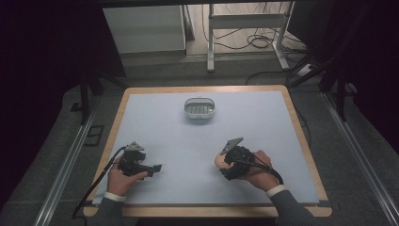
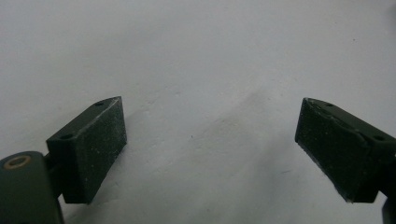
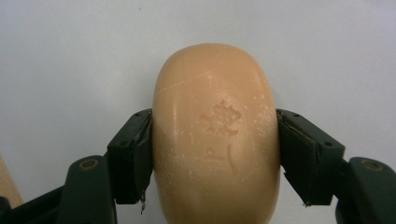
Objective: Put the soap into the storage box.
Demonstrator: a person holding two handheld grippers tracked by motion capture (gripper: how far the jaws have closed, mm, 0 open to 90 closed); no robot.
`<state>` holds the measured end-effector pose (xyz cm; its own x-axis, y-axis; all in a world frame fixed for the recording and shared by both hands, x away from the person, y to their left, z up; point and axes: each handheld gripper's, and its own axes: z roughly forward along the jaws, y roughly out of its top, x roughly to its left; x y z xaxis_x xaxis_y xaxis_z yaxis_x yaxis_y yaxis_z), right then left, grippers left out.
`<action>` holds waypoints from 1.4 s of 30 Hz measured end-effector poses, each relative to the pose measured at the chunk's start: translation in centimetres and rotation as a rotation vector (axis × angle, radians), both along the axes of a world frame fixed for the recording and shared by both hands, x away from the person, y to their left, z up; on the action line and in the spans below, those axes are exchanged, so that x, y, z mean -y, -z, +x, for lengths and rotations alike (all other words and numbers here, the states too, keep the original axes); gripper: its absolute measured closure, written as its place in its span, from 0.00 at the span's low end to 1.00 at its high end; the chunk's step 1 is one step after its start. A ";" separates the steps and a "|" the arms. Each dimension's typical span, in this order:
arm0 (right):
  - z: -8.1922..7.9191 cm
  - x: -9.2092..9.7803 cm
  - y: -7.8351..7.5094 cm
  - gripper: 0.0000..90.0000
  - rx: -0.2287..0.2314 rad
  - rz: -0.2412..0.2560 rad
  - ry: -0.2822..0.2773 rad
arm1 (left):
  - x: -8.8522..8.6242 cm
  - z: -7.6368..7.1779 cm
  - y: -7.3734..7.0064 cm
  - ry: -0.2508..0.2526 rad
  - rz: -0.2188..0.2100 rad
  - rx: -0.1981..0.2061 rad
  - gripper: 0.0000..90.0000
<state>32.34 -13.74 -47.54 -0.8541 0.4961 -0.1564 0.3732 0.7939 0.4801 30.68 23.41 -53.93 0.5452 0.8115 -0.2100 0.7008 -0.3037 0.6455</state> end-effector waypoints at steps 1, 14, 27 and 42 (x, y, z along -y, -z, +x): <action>0.0 0.0 -0.1 0.36 0.000 0.003 0.006 | 0.0 0.0 0.0 0.000 0.000 0.000 0.10; 1.1 0.0 -1.4 0.36 0.016 0.042 -0.001 | 0.2 0.0 0.1 -0.005 -0.011 -0.009 0.10; 2.4 -0.3 -2.3 0.36 0.028 0.056 -0.012 | 0.2 0.0 0.2 -0.002 -0.009 -0.011 0.09; 4.8 -0.9 -3.3 0.36 0.040 0.073 -0.001 | 0.2 0.0 0.0 -0.004 -0.021 -0.006 0.10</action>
